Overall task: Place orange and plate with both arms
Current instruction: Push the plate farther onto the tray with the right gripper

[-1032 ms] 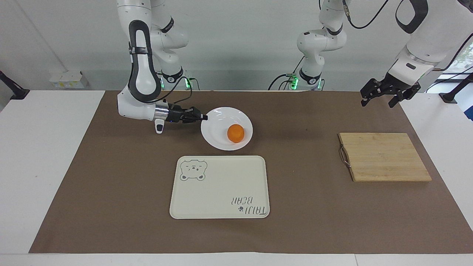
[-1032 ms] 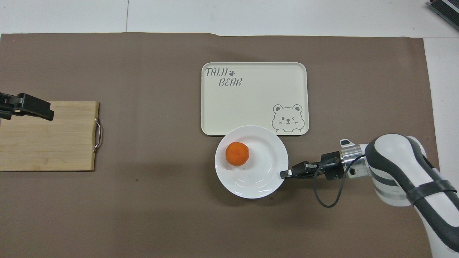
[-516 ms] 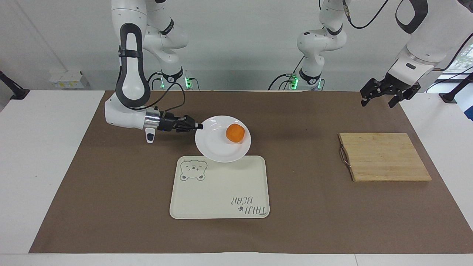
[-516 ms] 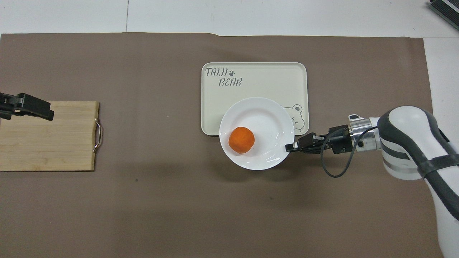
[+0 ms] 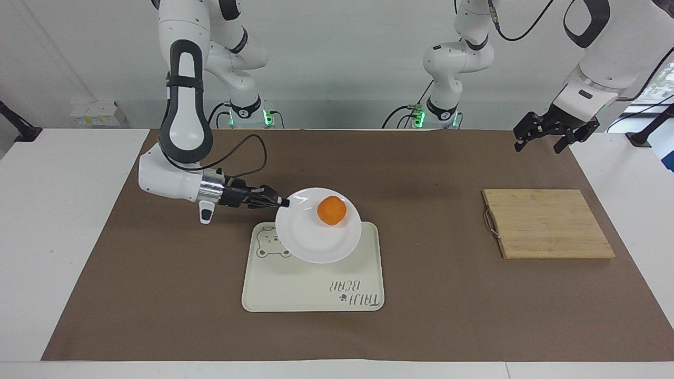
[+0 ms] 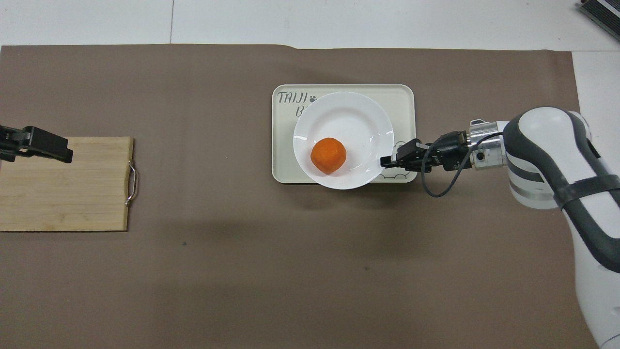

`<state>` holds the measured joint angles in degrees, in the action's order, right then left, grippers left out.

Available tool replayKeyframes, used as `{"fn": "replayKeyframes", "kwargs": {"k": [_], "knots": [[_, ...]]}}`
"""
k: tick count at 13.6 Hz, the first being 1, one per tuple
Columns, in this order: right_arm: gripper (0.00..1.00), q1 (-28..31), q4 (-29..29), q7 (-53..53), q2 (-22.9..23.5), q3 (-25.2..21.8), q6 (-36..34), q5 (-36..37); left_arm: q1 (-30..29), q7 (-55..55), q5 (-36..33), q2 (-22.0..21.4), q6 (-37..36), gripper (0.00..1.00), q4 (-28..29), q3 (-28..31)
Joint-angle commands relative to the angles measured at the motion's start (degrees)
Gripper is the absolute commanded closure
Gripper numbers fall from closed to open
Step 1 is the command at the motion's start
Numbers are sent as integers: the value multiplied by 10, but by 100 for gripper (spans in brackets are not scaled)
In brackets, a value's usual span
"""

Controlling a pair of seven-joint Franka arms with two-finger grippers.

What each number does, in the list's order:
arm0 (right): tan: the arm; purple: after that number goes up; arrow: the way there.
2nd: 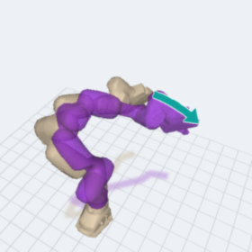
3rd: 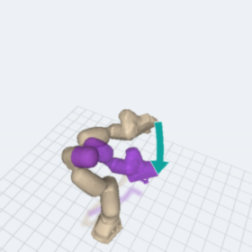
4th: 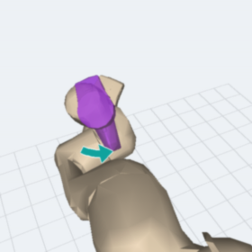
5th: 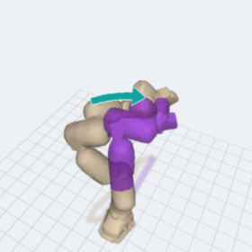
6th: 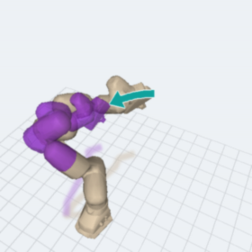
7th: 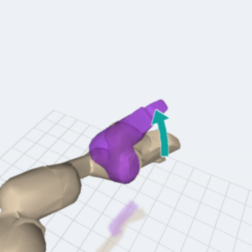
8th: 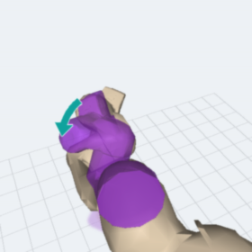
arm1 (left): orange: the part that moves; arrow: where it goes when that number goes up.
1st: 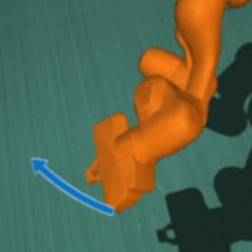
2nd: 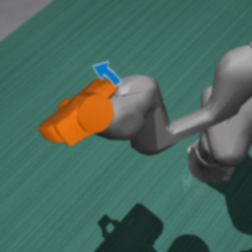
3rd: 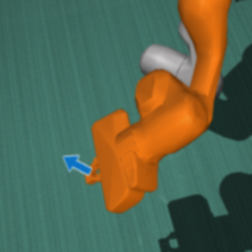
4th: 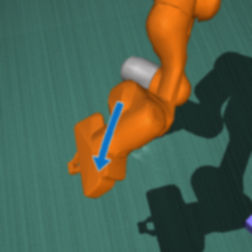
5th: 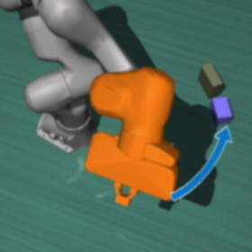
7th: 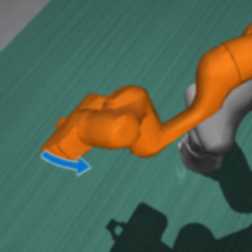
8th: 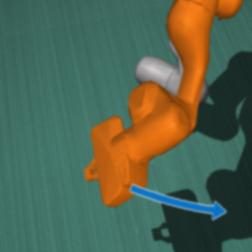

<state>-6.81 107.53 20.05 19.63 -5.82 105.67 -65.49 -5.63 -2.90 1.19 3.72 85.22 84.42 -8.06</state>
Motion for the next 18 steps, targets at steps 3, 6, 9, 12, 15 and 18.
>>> {"fn": "replayKeyframes", "kwargs": {"k": [3, 6, 9, 12, 15, 18], "knots": [[100, -9, -103, -29, 93, 5, 15, -22, -7, -3, -5, 4, -5, 0, -10, -5], [100, -8, -117, -29, 110, 5, 14, -11, -7, -3, -5, 4, -5, 0, -10, -5], [100, -8, -113, -27, 109, 4, 15, 7, -7, -3, -5, 3, -5, 0, -10, -5], [100, -11, -95, -27, 106, 3, 33, 19, -7, -3, -5, 4, -5, 0, -10, -5], [100, -11, -85, -28, 103, 2, 42, 25, -7, -3, -5, 4, -5, 0, -10, -5], [100, -10, -80, -29, 103, 1, 43, 37, -7, -3, -5, 4, -5, 0, -10, -5]]}}
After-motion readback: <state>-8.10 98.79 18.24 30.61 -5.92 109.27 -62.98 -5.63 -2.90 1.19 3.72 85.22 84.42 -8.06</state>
